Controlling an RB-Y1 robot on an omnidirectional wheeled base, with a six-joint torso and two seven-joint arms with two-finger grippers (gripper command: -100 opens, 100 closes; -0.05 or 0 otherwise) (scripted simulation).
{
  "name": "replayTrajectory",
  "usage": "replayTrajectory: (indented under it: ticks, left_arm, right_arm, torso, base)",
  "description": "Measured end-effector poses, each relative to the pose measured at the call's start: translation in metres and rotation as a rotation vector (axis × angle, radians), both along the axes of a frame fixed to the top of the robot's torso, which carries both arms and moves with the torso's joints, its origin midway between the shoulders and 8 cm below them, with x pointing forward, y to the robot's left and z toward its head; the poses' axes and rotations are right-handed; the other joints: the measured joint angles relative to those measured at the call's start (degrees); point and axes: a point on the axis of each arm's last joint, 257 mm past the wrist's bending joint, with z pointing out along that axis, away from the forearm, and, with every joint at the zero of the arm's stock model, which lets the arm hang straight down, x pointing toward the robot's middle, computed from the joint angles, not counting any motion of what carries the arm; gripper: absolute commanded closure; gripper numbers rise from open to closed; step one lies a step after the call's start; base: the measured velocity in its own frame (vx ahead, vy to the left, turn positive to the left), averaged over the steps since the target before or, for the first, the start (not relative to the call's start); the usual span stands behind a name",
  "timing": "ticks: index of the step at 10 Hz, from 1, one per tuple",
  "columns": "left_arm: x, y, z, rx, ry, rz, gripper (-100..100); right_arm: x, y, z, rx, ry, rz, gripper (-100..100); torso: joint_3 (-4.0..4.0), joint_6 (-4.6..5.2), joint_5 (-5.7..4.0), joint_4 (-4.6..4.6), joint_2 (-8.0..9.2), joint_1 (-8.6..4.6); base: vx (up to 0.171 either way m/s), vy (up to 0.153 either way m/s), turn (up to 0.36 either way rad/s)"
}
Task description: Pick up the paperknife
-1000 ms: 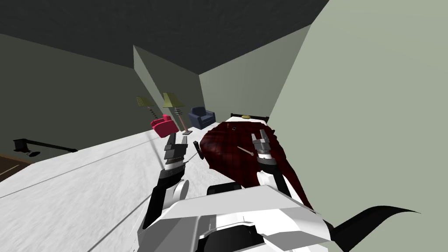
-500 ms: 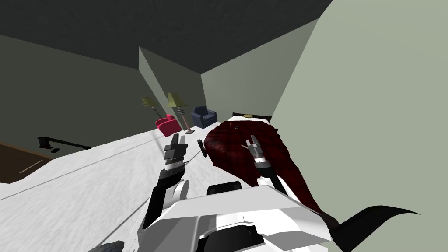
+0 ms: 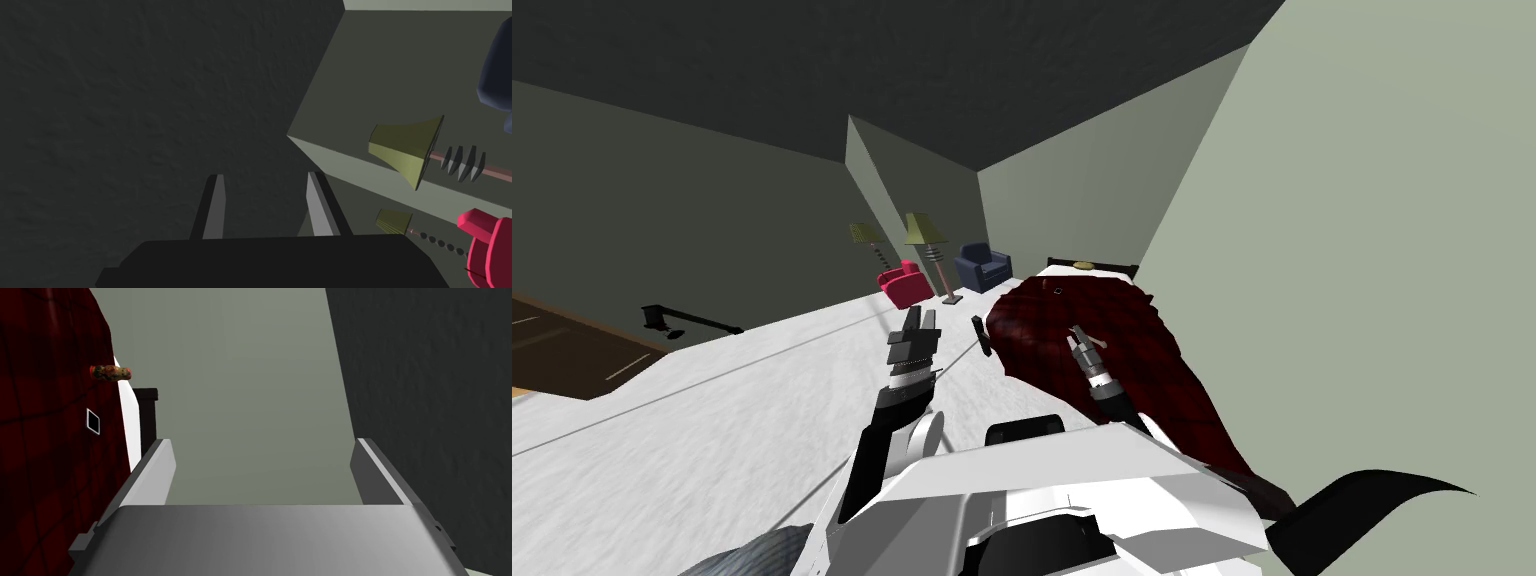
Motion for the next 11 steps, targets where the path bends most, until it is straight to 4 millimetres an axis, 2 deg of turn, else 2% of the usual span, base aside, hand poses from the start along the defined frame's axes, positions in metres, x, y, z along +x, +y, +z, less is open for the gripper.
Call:
replayTrajectory:
  ticks: [2, 5, 11]
  left_arm:
    - [0.0, 0.0, 0.0, 0.0, 0.0, 0.0, 0]
    - [0.0, 0.0, 0.0, 0.0, 0.0, 0.0, 0]
    - [0.0, 0.0, 0.0, 0.0, 0.0, 0.0, 0]
  right_arm:
    - [-0.002, 0.004, -0.033, -0.032, 0.082, 0.027, -100]
    - [-0.017, 0.011, -0.079, -0.075, 0.192, 0.061, -100]
    - [-0.066, 0.012, -0.185, -0.196, 0.423, 0.141, -100]
  torso:
    - [-0.01, 0.0, -0.01, 0.0, -0.03, -0.08]
    - [-0.04, 0.02, -0.02, -0.01, -0.08, -0.19]
    - [-0.07, 0.03, -0.03, -0.02, -0.12, -0.22]
  base:
    - [-0.03, 0.109, 0.052]
    - [-0.032, 0.112, 0.073]
    - [-0.013, 0.095, 0.079]
